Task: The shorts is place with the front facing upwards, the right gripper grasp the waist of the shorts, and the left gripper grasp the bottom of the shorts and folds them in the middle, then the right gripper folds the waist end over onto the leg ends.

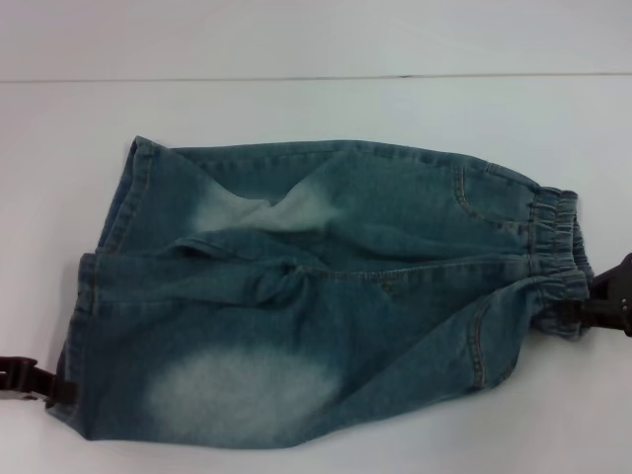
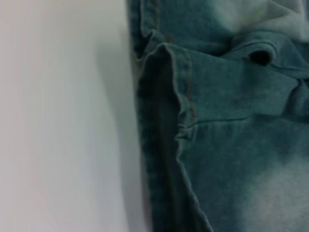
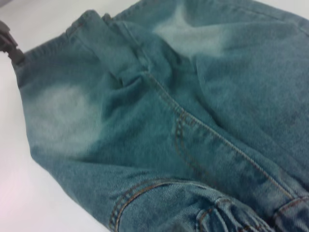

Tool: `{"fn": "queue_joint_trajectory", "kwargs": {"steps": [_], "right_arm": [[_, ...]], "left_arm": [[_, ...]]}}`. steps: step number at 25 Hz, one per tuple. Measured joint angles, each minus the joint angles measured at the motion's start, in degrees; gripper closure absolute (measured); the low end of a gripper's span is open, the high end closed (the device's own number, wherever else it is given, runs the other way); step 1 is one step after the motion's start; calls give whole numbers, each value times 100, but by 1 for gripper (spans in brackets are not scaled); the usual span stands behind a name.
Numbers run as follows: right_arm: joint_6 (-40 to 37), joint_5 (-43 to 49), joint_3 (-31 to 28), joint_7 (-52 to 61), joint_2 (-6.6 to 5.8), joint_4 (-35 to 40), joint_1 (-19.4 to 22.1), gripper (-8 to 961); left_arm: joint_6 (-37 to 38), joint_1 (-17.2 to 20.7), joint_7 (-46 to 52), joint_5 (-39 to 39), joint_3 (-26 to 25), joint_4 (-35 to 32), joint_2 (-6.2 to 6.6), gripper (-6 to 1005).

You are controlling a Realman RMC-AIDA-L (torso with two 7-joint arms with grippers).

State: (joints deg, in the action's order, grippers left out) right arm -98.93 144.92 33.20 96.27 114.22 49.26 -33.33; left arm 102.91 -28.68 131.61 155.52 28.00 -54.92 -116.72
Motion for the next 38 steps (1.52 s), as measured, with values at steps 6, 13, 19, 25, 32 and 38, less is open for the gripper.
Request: {"fn": "queue_joint_trajectory", "kwargs": {"steps": [6, 13, 19, 25, 32, 38], "right_arm": [[16, -84, -289, 211, -101, -165, -40, 905], [90, -558, -539, 518, -224, -369, -4, 906], [322, -846, -752, 588, -225, -733, 10, 906], [742, -1156, -884, 594, -303, -1231, -22, 906], [1314, -1399, -894, 595, -280, -1628, -49, 906], [1688, -1603, -922, 574, -233, -1793, -25, 906]], "left_arm": [[-36, -180, -43, -58, 1, 258, -20, 974], [-79, -324, -42, -369, -211, 320, 81, 976], [-403, -370, -13, -541, -622, 415, 176, 975], [-899, -409, -4, -551, -832, 565, 214, 975], [-1275, -466, 9, -938, -877, 606, 231, 975], [-1640, -504, 11, -1275, -901, 677, 252, 975]]}}
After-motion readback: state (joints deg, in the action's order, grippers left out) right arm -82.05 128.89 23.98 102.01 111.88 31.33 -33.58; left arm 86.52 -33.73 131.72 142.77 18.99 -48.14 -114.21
